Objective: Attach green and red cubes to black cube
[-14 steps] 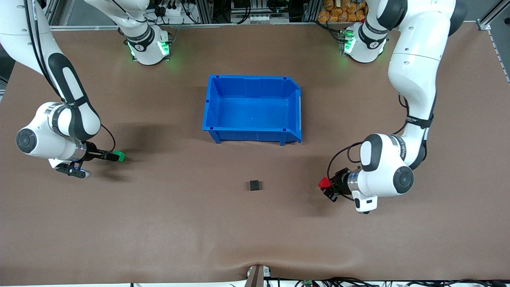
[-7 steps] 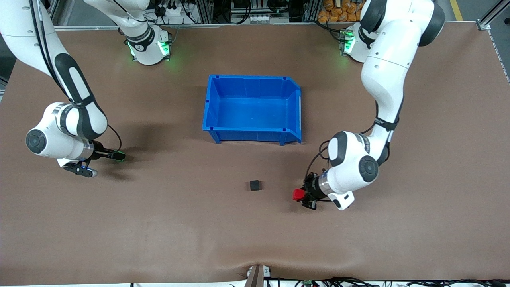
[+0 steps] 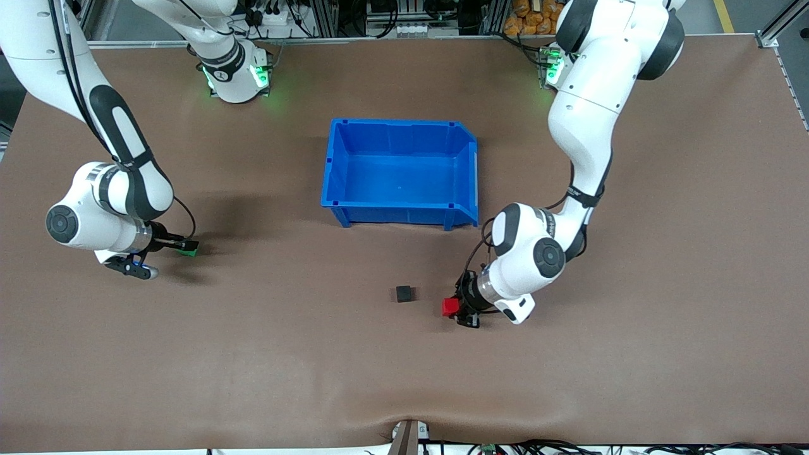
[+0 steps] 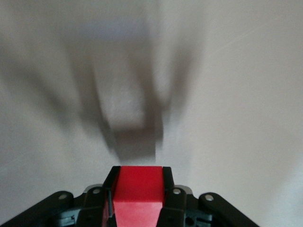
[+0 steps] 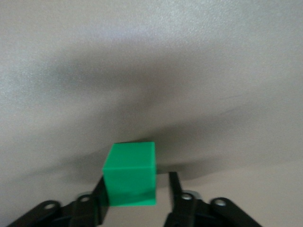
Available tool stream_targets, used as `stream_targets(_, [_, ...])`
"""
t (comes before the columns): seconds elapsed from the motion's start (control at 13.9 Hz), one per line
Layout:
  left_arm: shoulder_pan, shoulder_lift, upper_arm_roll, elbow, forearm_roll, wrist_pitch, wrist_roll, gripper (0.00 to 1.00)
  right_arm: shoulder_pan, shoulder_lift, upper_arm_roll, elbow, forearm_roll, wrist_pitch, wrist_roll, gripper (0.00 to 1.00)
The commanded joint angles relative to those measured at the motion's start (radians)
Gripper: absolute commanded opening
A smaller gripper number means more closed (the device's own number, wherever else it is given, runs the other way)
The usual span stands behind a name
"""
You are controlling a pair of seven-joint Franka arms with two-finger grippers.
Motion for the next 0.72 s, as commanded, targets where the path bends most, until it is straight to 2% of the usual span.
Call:
stream_targets(0.0, [-0.038, 0.038, 0.007, 0.033, -0.020, 0.053, -0.058, 0.10, 0.017, 0.005, 0.002, 0.003, 0.002, 0.004, 0.003, 0.01])
stream_targets(0.22, [-0.050, 0.057, 0.006, 0.047, -0.020, 0.067, -0.068, 0.10, 0.054, -0.013, 0.002, 0.015, -0.007, -0.010, -0.049, 0.02])
stream_targets(0.65, [-0.090, 0.058, 0.007, 0.046, -0.020, 0.073, -0.111, 0.10, 0.083, -0.019, 0.012, 0.191, 0.002, -0.063, -0.369, 0.02])
